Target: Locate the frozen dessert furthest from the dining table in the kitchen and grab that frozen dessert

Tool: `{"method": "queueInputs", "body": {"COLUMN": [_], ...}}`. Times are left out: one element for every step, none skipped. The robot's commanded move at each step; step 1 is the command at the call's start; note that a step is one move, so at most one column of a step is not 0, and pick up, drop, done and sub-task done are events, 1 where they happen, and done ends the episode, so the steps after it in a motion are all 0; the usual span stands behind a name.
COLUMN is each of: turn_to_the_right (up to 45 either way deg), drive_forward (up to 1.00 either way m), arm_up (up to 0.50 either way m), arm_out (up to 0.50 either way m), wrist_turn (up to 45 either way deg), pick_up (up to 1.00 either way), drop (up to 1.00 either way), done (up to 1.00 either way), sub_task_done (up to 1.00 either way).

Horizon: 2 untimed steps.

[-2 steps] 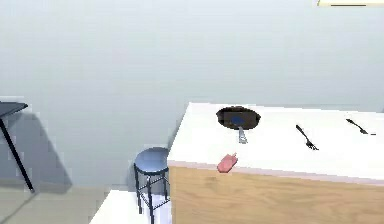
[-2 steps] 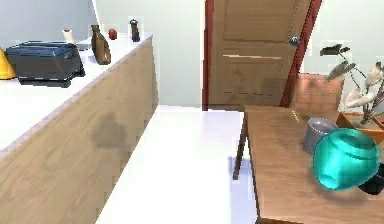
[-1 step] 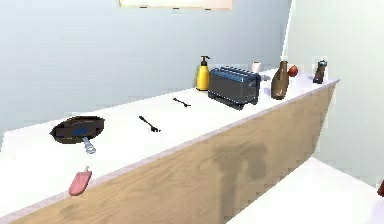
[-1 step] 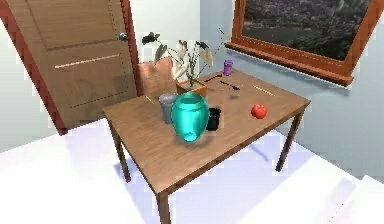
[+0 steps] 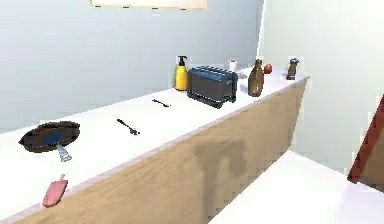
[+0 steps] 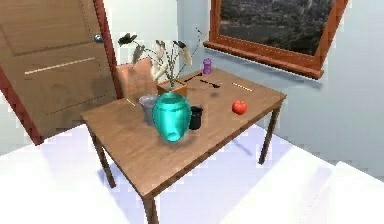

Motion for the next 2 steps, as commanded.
{"method": "queueInputs", "body": {"turn_to_the_right": [0.0, 45.0], "drive_forward": [0.40, 0.00], "arm_up": [0.00, 0.00], "arm_out": [0.00, 0.00], "wrist_turn": [0.0, 0.0], "pick_up": [0.00, 0.00], "drop": [0.00, 0.00], "done": [0.00, 0.00], "sub_task_done": [0.00, 0.00]}}
